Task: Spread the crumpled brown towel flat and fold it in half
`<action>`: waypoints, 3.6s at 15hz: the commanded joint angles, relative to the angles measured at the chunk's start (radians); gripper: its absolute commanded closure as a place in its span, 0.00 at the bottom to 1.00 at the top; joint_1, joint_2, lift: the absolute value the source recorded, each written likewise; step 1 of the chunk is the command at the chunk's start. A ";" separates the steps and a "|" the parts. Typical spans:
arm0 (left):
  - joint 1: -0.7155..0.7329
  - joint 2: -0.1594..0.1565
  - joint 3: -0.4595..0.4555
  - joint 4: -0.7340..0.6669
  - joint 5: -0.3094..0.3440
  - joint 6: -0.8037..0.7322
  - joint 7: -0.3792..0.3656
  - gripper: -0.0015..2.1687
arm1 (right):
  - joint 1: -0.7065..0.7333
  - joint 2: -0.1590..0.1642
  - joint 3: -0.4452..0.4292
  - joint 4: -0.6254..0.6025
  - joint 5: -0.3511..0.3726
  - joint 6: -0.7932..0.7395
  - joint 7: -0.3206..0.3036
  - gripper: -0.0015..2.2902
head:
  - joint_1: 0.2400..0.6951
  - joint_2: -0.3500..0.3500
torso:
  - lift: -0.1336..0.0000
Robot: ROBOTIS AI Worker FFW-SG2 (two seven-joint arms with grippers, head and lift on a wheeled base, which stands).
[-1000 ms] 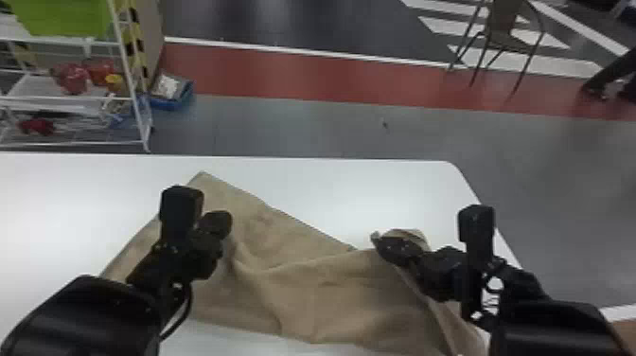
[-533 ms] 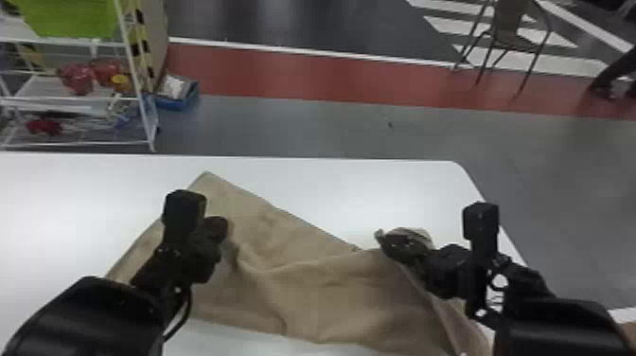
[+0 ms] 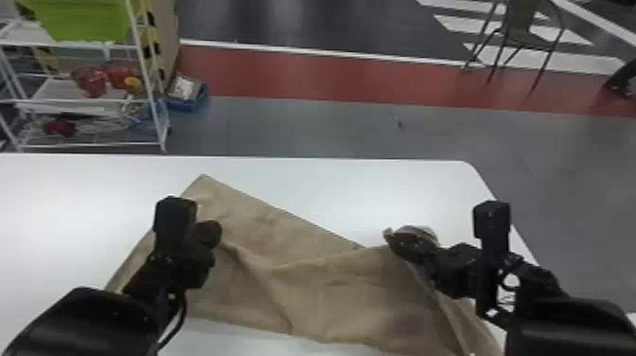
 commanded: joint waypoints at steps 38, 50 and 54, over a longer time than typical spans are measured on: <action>-0.123 0.018 0.226 0.088 -0.039 0.009 -0.109 0.24 | -0.013 0.001 0.006 -0.003 0.019 0.019 0.000 0.49 | 1.00 0.46 | 0.09; -0.159 0.020 0.245 0.127 -0.049 0.107 -0.139 0.29 | -0.009 0.001 -0.010 -0.029 0.009 0.019 0.011 0.49 | 1.00 0.46 | 0.09; -0.145 0.017 0.252 0.118 -0.046 0.104 -0.121 0.67 | 0.001 0.001 -0.017 -0.034 0.004 0.016 0.012 0.49 | 1.00 0.47 | 0.09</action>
